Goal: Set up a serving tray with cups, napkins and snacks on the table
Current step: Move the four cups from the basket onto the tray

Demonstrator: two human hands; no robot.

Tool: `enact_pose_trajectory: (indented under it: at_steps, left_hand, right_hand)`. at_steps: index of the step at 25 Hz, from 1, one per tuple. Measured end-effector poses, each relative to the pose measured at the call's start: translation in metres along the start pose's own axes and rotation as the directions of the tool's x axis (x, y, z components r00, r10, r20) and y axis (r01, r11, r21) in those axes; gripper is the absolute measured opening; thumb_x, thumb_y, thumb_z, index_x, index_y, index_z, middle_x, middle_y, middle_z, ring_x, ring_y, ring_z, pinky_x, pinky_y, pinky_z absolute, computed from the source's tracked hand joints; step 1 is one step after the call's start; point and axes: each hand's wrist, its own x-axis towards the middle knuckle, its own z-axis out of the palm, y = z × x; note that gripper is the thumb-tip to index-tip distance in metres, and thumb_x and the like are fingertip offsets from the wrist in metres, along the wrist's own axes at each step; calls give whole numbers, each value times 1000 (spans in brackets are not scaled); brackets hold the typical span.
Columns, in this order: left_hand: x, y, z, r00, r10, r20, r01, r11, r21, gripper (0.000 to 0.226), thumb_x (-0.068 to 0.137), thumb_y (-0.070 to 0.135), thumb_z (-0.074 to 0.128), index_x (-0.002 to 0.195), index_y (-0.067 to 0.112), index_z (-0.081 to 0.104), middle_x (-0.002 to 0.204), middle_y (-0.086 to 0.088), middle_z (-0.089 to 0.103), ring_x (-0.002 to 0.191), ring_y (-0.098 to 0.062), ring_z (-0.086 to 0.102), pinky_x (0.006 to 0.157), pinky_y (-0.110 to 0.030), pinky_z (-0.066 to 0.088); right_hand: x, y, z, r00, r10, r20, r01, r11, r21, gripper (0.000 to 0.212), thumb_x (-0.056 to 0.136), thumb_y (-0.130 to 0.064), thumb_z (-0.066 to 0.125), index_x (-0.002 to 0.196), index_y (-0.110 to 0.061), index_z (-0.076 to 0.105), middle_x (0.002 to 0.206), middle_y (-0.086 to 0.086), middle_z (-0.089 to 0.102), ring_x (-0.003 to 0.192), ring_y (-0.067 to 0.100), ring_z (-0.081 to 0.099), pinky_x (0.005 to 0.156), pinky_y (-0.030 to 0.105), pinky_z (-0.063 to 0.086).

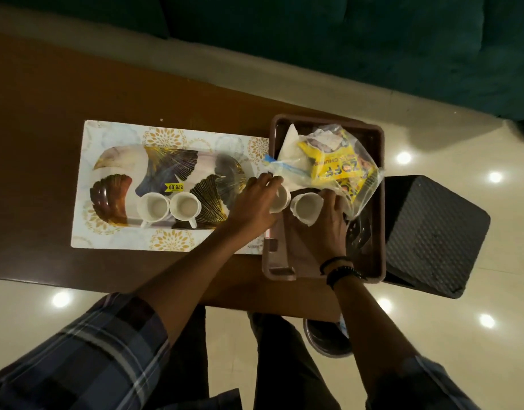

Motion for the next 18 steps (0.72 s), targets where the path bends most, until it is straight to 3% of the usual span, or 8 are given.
enact_pose_trajectory:
  at_steps: [3, 7, 9, 11, 13, 18]
  left_hand:
    - [-9, -30, -24, 1000, -14, -27, 14, 1000, 12, 70, 70, 12, 75, 133, 15, 45, 136, -9, 48, 121, -33, 47, 89, -46, 50]
    - [-20, -76, -57, 994, -93, -66, 91, 995, -26, 69, 67, 8, 76, 130, 14, 48, 136, -8, 49, 118, -37, 50, 86, -49, 51]
    - [-23, -104, -73, 988, -123, -94, 122, 992, -14, 73, 68, 6, 75, 134, 10, 45, 137, -13, 48, 121, -38, 47, 92, -51, 48]
    - [-25, -132, -84, 977, -194, -93, 196, 981, 7, 83, 69, 8, 76, 142, 9, 35, 141, -14, 45, 127, -36, 42, 97, -49, 45]
    - [-28, -155, -91, 966, -243, -87, 244, 970, -4, 87, 69, 9, 76, 144, 10, 32, 140, -14, 45, 125, -35, 43, 92, -48, 45]
    - [-26, -200, -104, 952, -301, -56, 301, 953, 4, 71, 65, 21, 81, 128, 9, 49, 128, -13, 53, 112, -37, 52, 85, -47, 49]
  right_hand:
    - [4, -27, 16, 999, -28, 45, 28, 1000, 3, 69, 70, -32, 79, 125, -7, 47, 121, 11, 52, 105, 27, 53, 75, 36, 49]
    - [16, -80, 46, 986, -128, 110, 118, 989, 87, 80, 68, -30, 82, 134, -8, 41, 129, 10, 51, 110, 25, 56, 79, 34, 46]
    - [25, -106, 65, 967, -193, 164, 180, 979, 92, 79, 67, -30, 82, 134, -10, 43, 128, 10, 52, 110, 26, 56, 81, 35, 47]
    - [35, -127, 85, 940, -264, 216, 257, 964, 61, 69, 68, -29, 78, 129, -12, 49, 124, 8, 55, 107, 27, 58, 79, 36, 52]
    - [44, -140, 102, 916, -306, 261, 310, 950, 27, 62, 70, -28, 75, 126, -13, 53, 122, 8, 58, 106, 29, 60, 78, 38, 54]
    - [65, -161, 140, 842, -352, 409, 425, 899, -102, 62, 73, -16, 69, 132, -15, 51, 126, 9, 58, 108, 34, 60, 86, 41, 52]
